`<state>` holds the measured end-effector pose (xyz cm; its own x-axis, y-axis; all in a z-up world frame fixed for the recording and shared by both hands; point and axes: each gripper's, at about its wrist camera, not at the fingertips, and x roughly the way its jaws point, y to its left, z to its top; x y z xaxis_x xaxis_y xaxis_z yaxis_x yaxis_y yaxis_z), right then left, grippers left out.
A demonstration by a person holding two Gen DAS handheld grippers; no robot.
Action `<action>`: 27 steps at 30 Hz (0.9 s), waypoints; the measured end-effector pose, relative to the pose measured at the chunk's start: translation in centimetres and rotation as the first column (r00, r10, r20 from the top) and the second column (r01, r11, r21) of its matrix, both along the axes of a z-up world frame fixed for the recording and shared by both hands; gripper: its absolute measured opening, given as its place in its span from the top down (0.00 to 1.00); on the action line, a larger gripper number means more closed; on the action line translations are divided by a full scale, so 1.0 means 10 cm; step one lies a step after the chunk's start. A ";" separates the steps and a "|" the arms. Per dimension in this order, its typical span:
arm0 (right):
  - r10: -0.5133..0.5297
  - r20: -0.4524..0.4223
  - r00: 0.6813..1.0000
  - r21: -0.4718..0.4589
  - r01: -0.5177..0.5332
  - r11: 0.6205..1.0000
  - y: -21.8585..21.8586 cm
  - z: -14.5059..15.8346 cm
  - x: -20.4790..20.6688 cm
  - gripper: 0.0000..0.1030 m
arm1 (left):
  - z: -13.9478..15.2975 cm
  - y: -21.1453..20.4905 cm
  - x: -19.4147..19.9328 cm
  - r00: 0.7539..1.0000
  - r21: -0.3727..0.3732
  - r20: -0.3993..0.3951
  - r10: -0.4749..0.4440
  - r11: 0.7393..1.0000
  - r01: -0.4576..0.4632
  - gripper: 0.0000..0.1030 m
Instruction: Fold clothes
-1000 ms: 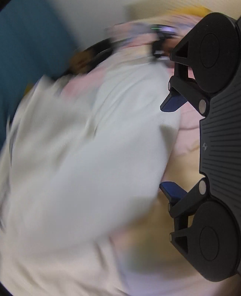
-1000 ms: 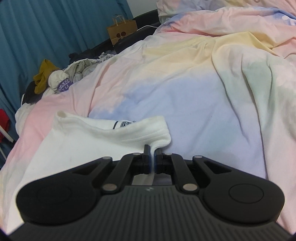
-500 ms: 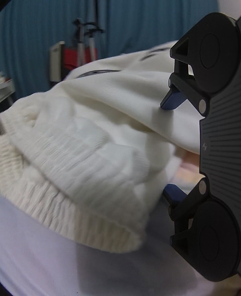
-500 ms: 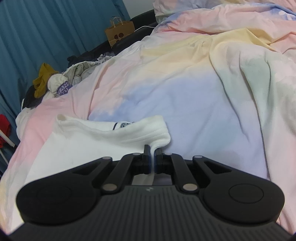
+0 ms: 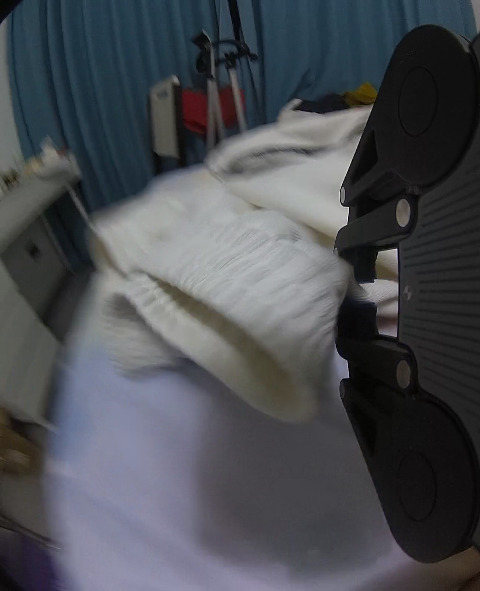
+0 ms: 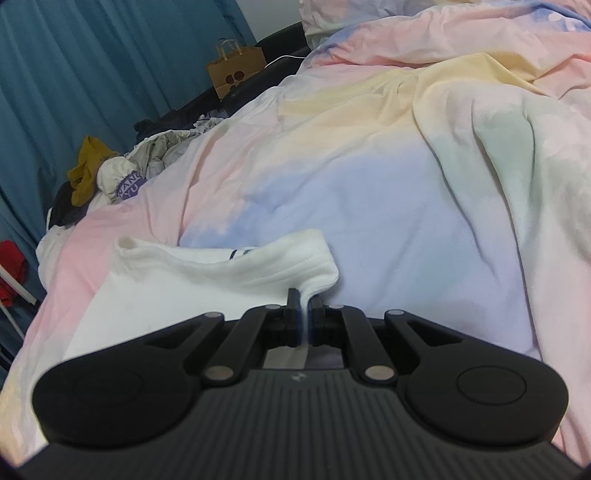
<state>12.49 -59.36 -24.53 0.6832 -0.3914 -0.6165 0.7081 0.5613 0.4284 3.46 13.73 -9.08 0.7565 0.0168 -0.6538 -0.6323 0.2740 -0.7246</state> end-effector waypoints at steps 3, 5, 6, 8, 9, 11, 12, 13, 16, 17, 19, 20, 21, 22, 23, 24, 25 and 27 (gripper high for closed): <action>-0.008 0.011 1.000 0.028 0.008 1.000 -0.01 -0.01 -0.04 0.94 | 0.42 0.23 -0.09 1.000 0.089 0.028 0.004 0.996 -0.006 0.94; -0.014 0.015 1.000 0.059 0.013 0.998 -0.02 -0.03 -0.07 0.94 | 0.62 0.36 -0.15 1.000 0.089 0.022 -0.008 0.996 0.006 0.95; -0.014 0.018 1.000 0.076 0.012 0.997 -0.03 -0.04 -0.08 0.94 | 0.71 0.40 -0.18 1.000 0.098 0.016 -0.022 0.995 0.020 0.95; -0.012 0.024 1.000 0.109 0.010 0.994 -0.05 -0.08 -0.11 0.94 | 0.82 0.61 -0.22 0.998 0.117 -0.006 -0.056 0.992 0.056 0.95; -0.008 0.020 1.000 0.117 0.006 0.993 -0.05 -0.08 -0.12 0.94 | 0.86 0.64 -0.24 0.997 0.125 -0.025 -0.074 0.989 0.077 0.95; -0.002 0.017 1.000 0.125 0.000 0.992 -0.04 -0.07 -0.15 0.94 | 0.86 1.08 -0.23 0.993 0.123 -0.062 -0.103 0.986 0.110 0.95; -0.001 0.018 1.000 0.126 -0.001 0.992 -0.03 -0.05 -0.17 0.94 | 0.84 1.19 -0.23 0.990 0.119 -0.079 -0.115 0.985 0.124 0.95; -0.001 0.019 1.000 0.127 -0.001 0.992 -0.02 -0.03 -0.19 0.94 | 0.81 1.23 -0.30 0.988 0.114 -0.094 -0.125 0.984 0.136 0.95; -0.064 0.060 0.996 0.122 0.056 0.991 0.04 0.13 -0.38 0.94 | 0.67 1.31 -0.53 0.980 0.101 -0.134 -0.144 0.982 0.158 0.95; -0.088 0.071 0.994 0.117 0.080 0.990 0.06 0.19 -0.44 0.94 | 0.60 1.31 -0.57 0.979 0.101 -0.145 -0.144 0.982 0.160 0.95; -0.135 0.065 0.989 0.099 0.129 0.987 0.10 0.29 -0.56 0.94 | 0.49 1.35 -0.63 0.972 0.098 -0.174 -0.158 0.980 0.176 0.95; -0.157 0.029 0.987 0.081 0.155 0.985 0.11 0.29 -0.58 0.94 | 0.43 1.38 -0.63 0.967 0.087 -0.192 -0.165 0.979 0.184 0.95; -0.179 -0.006 0.984 0.064 0.179 0.982 0.12 0.28 -0.60 0.94 | 0.37 1.40 -0.64 0.962 0.073 -0.210 -0.173 0.979 0.192 0.95; -0.178 -0.034 0.983 0.074 0.180 0.981 0.10 0.21 -0.59 0.94 | 0.29 1.45 -0.63 0.959 0.055 -0.222 -0.178 0.979 0.194 0.94; -0.177 -0.062 0.982 0.085 0.182 0.980 0.09 0.14 -0.58 0.94 | 0.23 1.49 -0.62 0.952 0.050 -0.240 -0.188 0.977 0.206 0.94; -0.176 -0.089 0.980 0.095 0.184 0.978 0.08 0.07 -0.57 0.94 | 0.20 1.52 -0.60 0.944 0.049 -0.261 -0.202 0.974 0.222 0.94; -0.175 -0.117 0.978 0.105 0.187 0.977 0.07 0.00 -0.56 0.94 | 0.16 1.55 -0.59 0.938 0.043 -0.277 -0.211 0.972 0.231 0.94; -0.177 -0.139 0.974 0.109 0.193 0.975 0.07 -0.05 -0.55 0.93 | 0.12 1.57 -0.59 0.929 0.034 -0.294 -0.225 0.969 0.245 0.91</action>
